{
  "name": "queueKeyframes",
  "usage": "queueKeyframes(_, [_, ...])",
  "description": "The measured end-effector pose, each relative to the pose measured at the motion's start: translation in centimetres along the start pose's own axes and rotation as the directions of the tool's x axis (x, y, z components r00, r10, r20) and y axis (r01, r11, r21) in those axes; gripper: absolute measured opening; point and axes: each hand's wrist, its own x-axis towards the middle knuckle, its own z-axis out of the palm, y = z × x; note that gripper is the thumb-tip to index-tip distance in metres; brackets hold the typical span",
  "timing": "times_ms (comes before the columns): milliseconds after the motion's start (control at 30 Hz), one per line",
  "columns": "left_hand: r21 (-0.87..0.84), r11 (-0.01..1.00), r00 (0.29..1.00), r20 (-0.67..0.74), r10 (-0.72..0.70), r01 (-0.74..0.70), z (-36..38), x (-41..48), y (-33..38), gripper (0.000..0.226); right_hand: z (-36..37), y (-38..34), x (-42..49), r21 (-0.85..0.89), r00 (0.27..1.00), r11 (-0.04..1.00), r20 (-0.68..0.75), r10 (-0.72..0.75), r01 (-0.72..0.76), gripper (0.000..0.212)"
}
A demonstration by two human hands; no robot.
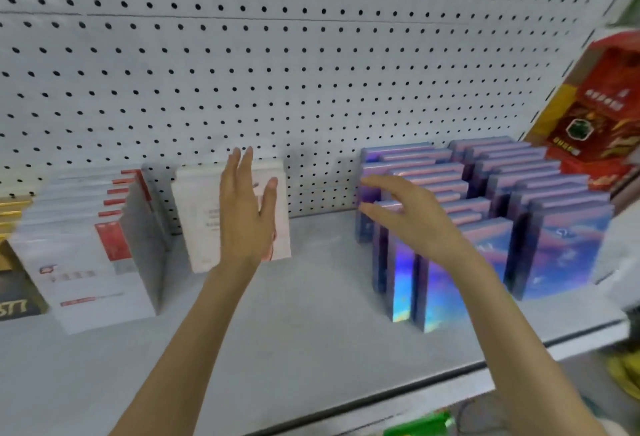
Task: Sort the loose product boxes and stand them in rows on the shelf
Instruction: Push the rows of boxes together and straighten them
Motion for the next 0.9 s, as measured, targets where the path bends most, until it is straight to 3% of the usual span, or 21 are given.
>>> queueKeyframes(100, [-0.144, 0.987, 0.995, 0.079, -0.056, 0.067, 3.6, -1.9, 3.6, 0.052, -4.3, 4.6, -1.4, -0.194, 0.997, 0.978, 0.003, -0.074, 0.073, 0.049])
queueKeyframes(200, [-0.306, 0.935, 0.977, 0.168, -0.134, 0.181, 7.7, -5.5, 6.7, 0.054, -7.7, 9.7, -2.4, -0.211, 0.998, 0.976, 0.053, -0.034, 0.044, 0.068])
queueKeyframes(333, [-0.398, 0.809, 0.898, 0.272, -0.347, 0.433, 12.2, -9.7, 9.8, 0.071, -9.3, 14.2, -3.4, 0.108, 0.996, 0.991, -0.01, 0.085, -0.084, 0.093])
queueKeyframes(433, [-0.441, 0.77, 0.885, 0.283, -0.369, 0.461, 13.5, -11.3, 11.5, 0.055, -7.4, 16.2, -4.2, 0.347, 0.975, 0.92, -0.063, 0.214, -0.18, 0.098])
queueKeyframes(500, [-0.47, 0.757, 0.89, 0.277, -0.362, 0.455, 13.8, -11.8, 12.4, 0.05, -6.0, 16.7, -4.7, 0.442, 0.961, 0.881, -0.13, 0.246, -0.166, 0.096])
queueKeyframes(733, [-0.488, 0.723, 0.872, 0.284, -0.399, 0.49, 14.0, -12.5, 12.1, 0.076, -3.3, 15.5, -4.9, 0.553, 0.978, 0.824, -0.073, 0.198, -0.126, 0.088])
queueKeyframes(900, [-0.506, 0.715, 0.876, 0.29, -0.385, 0.482, 14.4, -12.1, 11.9, 0.062, -3.1, 15.9, -5.2, 0.589, 0.983, 0.799, -0.039, 0.181, -0.123, 0.081])
